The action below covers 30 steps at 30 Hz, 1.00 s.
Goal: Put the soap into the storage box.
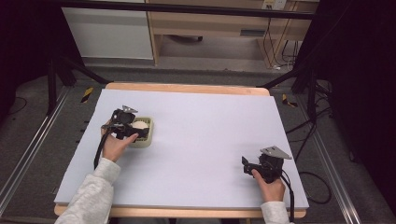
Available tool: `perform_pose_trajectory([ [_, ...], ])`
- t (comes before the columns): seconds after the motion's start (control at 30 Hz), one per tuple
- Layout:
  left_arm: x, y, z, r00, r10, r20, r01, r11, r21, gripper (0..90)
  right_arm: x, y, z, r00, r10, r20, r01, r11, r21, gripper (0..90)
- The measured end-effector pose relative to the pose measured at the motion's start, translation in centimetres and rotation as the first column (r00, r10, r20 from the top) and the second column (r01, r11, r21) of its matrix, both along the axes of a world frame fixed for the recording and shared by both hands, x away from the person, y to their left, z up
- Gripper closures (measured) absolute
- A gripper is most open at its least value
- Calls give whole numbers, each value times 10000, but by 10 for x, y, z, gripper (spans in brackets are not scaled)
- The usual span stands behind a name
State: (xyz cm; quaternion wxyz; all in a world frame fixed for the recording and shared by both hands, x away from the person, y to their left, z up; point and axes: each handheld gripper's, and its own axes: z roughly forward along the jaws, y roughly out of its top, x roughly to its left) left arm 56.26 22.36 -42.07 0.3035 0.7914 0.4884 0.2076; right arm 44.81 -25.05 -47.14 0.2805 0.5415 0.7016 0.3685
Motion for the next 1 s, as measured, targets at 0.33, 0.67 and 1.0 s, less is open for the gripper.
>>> perform_pose_trajectory([
  [0.33, -31, 5, 7, 9984, -318, 464, 349, 9971, -674, 163, -1, -2, 0, 10000, -79, 14, 79, 10000, 14, 57],
  [0.67, -66, 16, -2, 9944, -287, 1013, 372, 9958, -832, 199, -3, -4, -2, 9999, -145, -78, 145, 9999, -34, 57],
  [1.0, -94, 40, -21, 9946, 106, 1032, -3, 9951, -990, 202, -4, -9, -5, 9992, -278, -275, 277, 9996, -21, 57],
])
